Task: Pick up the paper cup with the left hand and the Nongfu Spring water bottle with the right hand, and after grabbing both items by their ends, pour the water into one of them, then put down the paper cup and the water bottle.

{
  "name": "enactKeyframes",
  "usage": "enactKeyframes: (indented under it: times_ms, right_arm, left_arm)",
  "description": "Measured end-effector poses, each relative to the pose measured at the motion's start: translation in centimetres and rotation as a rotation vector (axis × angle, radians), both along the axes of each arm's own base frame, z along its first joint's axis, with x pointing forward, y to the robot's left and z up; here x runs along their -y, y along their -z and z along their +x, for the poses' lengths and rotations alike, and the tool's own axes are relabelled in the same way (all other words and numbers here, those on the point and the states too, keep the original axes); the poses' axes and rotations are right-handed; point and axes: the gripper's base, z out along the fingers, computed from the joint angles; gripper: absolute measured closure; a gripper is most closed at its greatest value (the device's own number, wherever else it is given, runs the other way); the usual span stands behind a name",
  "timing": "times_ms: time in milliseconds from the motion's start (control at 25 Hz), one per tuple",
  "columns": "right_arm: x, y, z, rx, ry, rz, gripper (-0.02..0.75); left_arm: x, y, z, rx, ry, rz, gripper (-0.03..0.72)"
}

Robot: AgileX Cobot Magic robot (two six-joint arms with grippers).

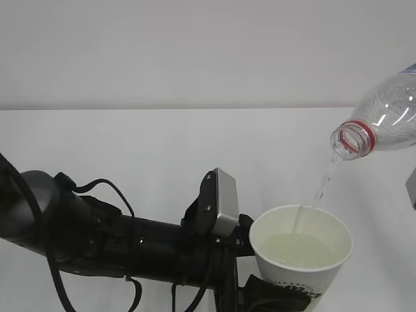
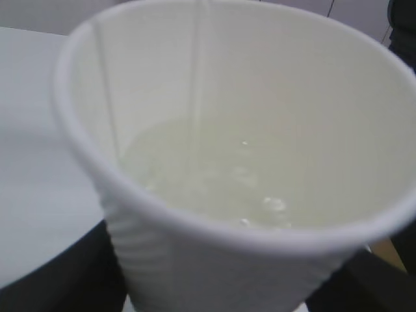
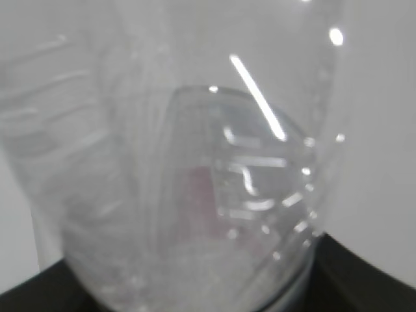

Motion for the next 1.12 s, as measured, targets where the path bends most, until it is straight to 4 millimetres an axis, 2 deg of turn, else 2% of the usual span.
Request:
enactKeyframes:
  times_ms: [600,1120]
  right_arm:
    - [0.0,0.0,0.0,0.0,0.0,0.002,0.289]
    - [0.0,-0.02,0.0,-0.021,-0.006,0.106,0.289]
  left_arm:
    - [0.0,0.0,0.0,0.0,0.0,0.0,0.15]
    - [0.03,-0.09,0.29,-0.01,-0.035,-0.01,0.15]
